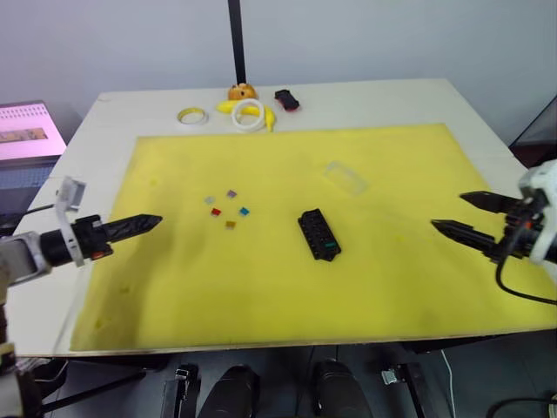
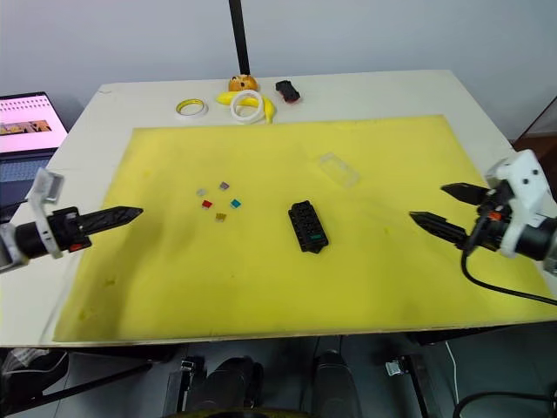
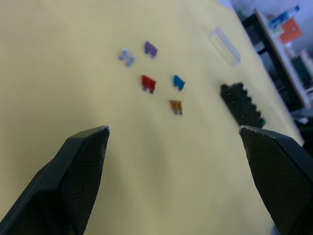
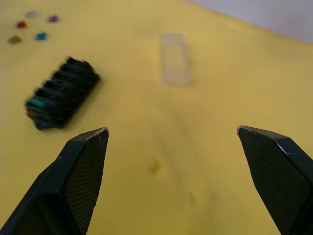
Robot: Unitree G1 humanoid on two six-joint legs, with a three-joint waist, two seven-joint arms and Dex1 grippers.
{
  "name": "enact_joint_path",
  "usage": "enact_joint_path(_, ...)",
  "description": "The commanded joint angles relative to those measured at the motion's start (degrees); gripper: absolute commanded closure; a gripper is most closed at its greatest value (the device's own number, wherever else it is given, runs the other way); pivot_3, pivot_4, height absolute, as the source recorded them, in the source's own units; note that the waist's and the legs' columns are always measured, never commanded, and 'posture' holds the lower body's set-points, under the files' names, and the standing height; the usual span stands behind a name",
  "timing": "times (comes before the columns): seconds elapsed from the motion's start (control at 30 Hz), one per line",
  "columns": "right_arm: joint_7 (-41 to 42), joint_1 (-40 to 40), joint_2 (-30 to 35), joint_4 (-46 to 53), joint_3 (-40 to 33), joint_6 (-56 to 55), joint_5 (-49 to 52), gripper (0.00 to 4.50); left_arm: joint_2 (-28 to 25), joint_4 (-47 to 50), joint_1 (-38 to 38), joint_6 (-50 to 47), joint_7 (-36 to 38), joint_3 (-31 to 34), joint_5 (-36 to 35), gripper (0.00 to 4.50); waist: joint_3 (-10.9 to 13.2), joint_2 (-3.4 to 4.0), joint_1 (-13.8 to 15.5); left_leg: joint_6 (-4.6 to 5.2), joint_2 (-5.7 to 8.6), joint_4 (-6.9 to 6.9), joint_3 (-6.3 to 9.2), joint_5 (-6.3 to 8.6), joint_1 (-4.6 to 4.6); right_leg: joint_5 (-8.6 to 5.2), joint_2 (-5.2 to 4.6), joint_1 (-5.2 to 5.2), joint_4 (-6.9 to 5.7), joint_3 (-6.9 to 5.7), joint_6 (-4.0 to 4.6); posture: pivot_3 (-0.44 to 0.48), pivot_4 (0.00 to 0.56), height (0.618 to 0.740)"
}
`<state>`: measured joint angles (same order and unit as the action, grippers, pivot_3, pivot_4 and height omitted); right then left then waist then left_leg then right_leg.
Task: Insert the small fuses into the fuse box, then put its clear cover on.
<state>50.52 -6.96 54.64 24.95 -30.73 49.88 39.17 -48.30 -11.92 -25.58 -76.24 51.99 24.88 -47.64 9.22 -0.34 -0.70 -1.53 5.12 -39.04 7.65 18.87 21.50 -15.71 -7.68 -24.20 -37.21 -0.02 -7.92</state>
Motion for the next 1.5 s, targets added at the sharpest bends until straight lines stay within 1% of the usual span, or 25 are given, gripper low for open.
enact_joint_path(0.03, -3.4, -4.0, -1.7, 8.0, 4.2, 2.3, 5.8, 0.03, 0.4, -2.6, -4.4, -7.5, -2.2, -1.0, -2.0, 0.0, 0.0, -0.02, -0.1, 0.0, 0.0, 0.0, 0.0, 0.0, 0.01, 0.0, 0.0, -0.01, -0.01, 0.0, 0.0, 0.0, 0.15, 0.74)
enact_joint_path(0.1, -5.4, -6.4, -3.2, 10.3, 7.6, 2.9, 7.3, 0.03, 1.7, -5.5, -7.8, -10.3, -3.2, -0.2, -2.5, 0.0, 0.0, -0.03, -0.1, 0.0, 0.01, 0.0, 0.0, 0.0, 0.03, 0.0, 0.0, -0.04, -0.01, 0.0, 0.0, 0.0, 0.15, 0.74)
enact_joint_path(0.23, -9.6, -12.6, -7.4, 11.9, 14.7, 3.5, 9.0, 0.03, 5.5, -14.7, -15.5, -12.0, -8.0, 1.4, -0.4, 0.0, 0.0, -0.07, 0.2, -0.01, 0.05, -0.09, 0.03, -0.01, 0.04, 0.0, -0.02, -0.03, -0.04, 0.0, 0.0, 0.0, 0.15, 0.74)
enact_joint_path(0.47, -12.7, -19.3, -11.7, 9.8, 24.7, 1.2, 5.0, 0.03, 8.8, -25.3, -22.4, -7.6, -11.3, 1.5, 2.7, 0.0, 0.0, -0.08, -0.1, -0.02, 0.07, -0.04, 0.02, -0.01, 0.1, 0.0, -0.01, -0.16, -0.04, -0.01, 0.0, 0.0, 0.15, 0.74)
enact_joint_path(0.53, -13.2, -20.6, -12.8, 9.0, 26.4, 0.6, 3.9, 0.03, 9.6, -27.6, -23.5, -6.2, -11.3, 1.4, 3.3, 0.0, 0.0, -0.08, -0.1, -0.03, 0.06, -0.05, 0.02, -0.02, 0.1, 0.0, -0.01, -0.17, -0.07, -0.01, 0.0, 0.0, 0.15, 0.74)
enact_joint_path(0.6, -13.5, -22.1, -13.9, 8.2, 28.3, -0.2, 2.6, 0.03, 10.6, -29.3, -24.1, -2.8, -11.7, 0.7, 4.7, 0.0, 0.0, -0.08, -0.2, -0.03, 0.07, -0.05, 0.01, -0.02, 0.1, 0.0, -0.02, -0.17, -0.06, -0.01, 0.0, 0.0, 0.15, 0.74)
enact_joint_path(0.7, -13.9, -23.9, -15.3, 7.1, 30.6, -1.1, 0.8, 0.03, 11.8, -33.6, -25.5, 0.2, -13.1, 1.7, 5.9, 0.0, 0.0, -0.08, -0.1, -0.03, 0.07, -0.05, 0.01, -0.02, 0.1, 0.0, -0.02, -0.17, -0.06, -0.01, 0.0, 0.0, 0.15, 0.74)
enact_joint_path(0.83, -14.1, -25.3, -16.4, 6.1, 32.4, -1.9, -1.0, 0.03, 12.5, -37.5, -26.4, 3.2, -12.9, 1.9, 6.9, 0.0, 0.0, -0.09, -0.1, -0.03, 0.08, -0.07, 0.01, -0.02, 0.12, 0.01, -0.02, -0.19, -0.07, -0.01, -0.01, 0.0, 0.15, 0.74)
enact_joint_path(0.93, -13.9, -25.5, -16.7, 5.9, 32.5, -2.0, -1.5, 0.03, 13.1, -39.9, -27.1, 3.6, -11.7, 1.3, 7.2, 0.0, 0.0, -0.09, -0.1, -0.03, 0.09, -0.08, 0.02, -0.02, 0.12, 0.01, -0.02, -0.19, -0.1, -0.01, -0.01, 0.0, 0.15, 0.74)
enact_joint_path(1.07, -13.8, -25.2, -16.6, 5.7, 32.4, -2.3, -2.2, 0.03, 14.0, -43.1, -28.3, 4.6, -12.5, 1.5, 8.1, 0.0, 0.0, -0.09, 0.1, -0.03, 0.12, -0.1, 0.02, -0.02, 0.12, 0.01, -0.03, -0.19, -0.13, -0.01, -0.01, 0.0, 0.15, 0.74)
enact_joint_path(1.27, -14.3, -24.4, -17.0, 6.1, 33.0, -2.4, -3.1, 0.03, 14.8, -44.8, -30.2, 3.9, -9.9, 0.8, 8.2, 0.0, 0.0, -0.09, 0.2, -0.03, 0.15, -0.12, 0.05, -0.02, 0.12, 0.01, -0.04, -0.17, -0.17, -0.01, -0.01, 0.0, 0.15, 0.74)
enact_joint_path(1.5, -14.3, -23.9, -17.1, 6.5, 33.1, -2.2, -3.8, 0.03, 16.0, -48.3, -31.4, 7.7, -9.1, 0.4, 10.9, 0.0, 0.0, -0.09, 0.1, -0.03, 0.16, -0.12, 0.05, -0.02, 0.12, 0.01, -0.04, -0.18, -0.2, -0.02, -0.01, 0.0, 0.15, 0.74)
